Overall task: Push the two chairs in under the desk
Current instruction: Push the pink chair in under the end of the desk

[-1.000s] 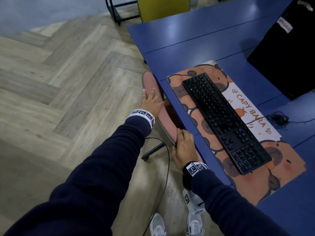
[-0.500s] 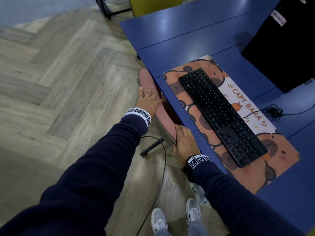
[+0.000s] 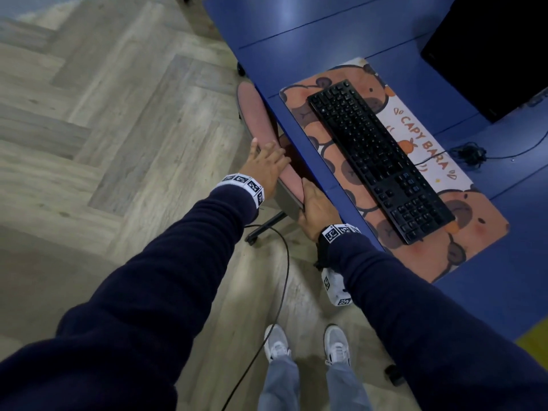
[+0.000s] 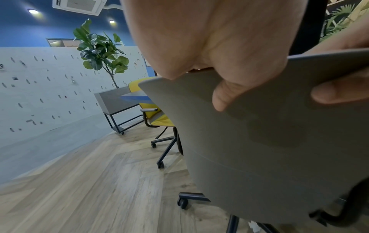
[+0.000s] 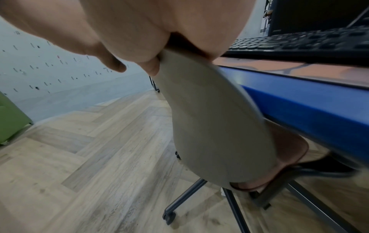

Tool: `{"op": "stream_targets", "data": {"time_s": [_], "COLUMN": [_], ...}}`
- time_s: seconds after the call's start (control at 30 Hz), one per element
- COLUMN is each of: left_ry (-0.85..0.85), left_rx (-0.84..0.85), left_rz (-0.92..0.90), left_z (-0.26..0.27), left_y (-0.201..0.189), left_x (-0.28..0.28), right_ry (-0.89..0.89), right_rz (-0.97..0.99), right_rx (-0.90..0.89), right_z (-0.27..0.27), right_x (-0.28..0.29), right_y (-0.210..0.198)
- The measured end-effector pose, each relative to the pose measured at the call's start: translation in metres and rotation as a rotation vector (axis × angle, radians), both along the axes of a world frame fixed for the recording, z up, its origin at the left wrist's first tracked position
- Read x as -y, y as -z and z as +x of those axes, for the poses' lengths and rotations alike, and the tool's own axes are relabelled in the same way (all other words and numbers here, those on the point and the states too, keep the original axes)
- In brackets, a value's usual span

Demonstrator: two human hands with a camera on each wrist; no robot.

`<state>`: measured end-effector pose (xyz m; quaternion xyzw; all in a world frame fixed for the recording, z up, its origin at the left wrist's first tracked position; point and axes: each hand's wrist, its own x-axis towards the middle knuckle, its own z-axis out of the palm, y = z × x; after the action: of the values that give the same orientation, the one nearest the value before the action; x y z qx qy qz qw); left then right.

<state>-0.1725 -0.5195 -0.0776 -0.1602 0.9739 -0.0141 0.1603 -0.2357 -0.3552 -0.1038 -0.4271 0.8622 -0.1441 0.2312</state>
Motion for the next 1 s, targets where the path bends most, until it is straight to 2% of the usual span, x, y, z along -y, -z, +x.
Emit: {"op": "stream_targets", "data": {"time_s": [0.2, 0.37, 0.67, 0.9, 1.0], "left_ry": [-0.03, -0.135, -0.351, -0.508, -0.528], "left_rx": [-0.012, -0.025, -0.249, -0.53, -0.562], "left_rz": [0.127, 0.281, 0.439, 0.485, 0.507], "left_z": [0.025, 0.038, 0.068, 0.059, 0.055], "left_y": [-0.011, -0.034, -0.1, -0.148, -0.161], "left_x": [-0.066, -0.126, -0.266, -0.401, -0.456], "right_ry": [0.034, -0.056, -0.189, -0.296, -0.317], "right_rz": [0.002, -0.014, -0.08, -0.225, -0.234], "right_rx": [0.052, 0.109, 0.175, 0.217, 0.228], "right_z": [0.002, -0.002, -0.042, -0.068, -0.078], "right_x": [-0.051, -0.105, -0.245, -0.349, -0.397], "right_y": [-0.007, -0.029, -0.057, -0.089, -0.106]}}
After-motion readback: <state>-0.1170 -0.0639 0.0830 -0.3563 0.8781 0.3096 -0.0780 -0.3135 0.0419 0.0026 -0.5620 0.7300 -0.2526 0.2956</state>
